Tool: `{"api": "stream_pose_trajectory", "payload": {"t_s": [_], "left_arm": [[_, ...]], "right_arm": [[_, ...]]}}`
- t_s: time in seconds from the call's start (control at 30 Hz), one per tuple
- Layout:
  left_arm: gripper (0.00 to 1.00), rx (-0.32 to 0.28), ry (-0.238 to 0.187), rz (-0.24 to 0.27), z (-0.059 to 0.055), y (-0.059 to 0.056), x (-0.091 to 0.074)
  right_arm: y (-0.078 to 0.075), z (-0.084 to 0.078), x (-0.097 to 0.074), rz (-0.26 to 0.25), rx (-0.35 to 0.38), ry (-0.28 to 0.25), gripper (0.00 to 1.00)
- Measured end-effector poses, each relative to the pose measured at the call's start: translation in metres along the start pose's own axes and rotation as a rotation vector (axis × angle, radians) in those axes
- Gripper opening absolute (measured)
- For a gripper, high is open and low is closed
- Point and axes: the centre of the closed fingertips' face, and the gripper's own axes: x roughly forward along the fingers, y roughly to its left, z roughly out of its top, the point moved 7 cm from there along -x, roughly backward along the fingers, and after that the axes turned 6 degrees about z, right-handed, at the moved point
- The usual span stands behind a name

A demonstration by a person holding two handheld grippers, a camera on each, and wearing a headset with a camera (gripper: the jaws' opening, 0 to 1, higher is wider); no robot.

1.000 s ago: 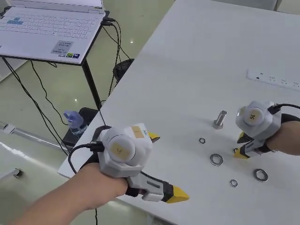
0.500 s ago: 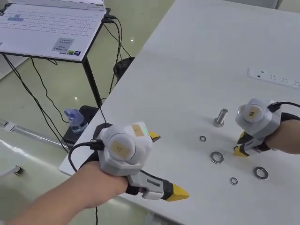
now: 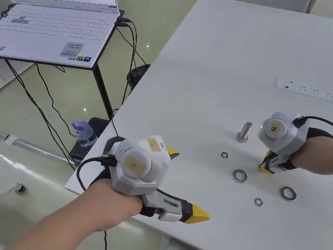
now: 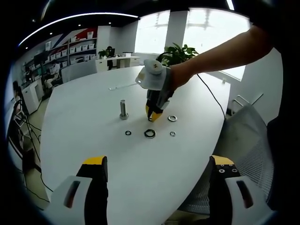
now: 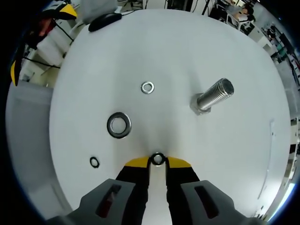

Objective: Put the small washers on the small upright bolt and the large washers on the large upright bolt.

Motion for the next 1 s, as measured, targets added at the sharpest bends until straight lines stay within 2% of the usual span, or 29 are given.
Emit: {"api": "stream_pose_trajectory", "payload": {"t_s": [0.1,0.2,0.43,0.67,1.0], "left_arm": [[0.89,0.001,-0.002,0.003,0.001,-0.001,-0.002],[0.89,0.000,-0.003,0.007,0.001,-0.002,-0.003],[0.89,0.003,-0.002,0.017,0.001,-0.004,-0.004],[0.87,0.002,-0.005,0.021,0.002,-0.006,-0.002],[0.89,0.011,-0.005,0.028,0.005,-0.003,0.000]], "right_arm": [[0.000,0.000,0.000,-0.003,0.013,-0.008,0.13],[0.000,-0.002,-0.001,-0.001,0.032,-0.038,0.13],[0.004,-0.010,-0.006,-0.013,0.037,-0.038,0.13],[0.006,-0.026,-0.027,-0.022,0.082,-0.066,0.13],[0.012,-0.061,-0.057,-0.048,0.148,-0.097,0.13]]}}
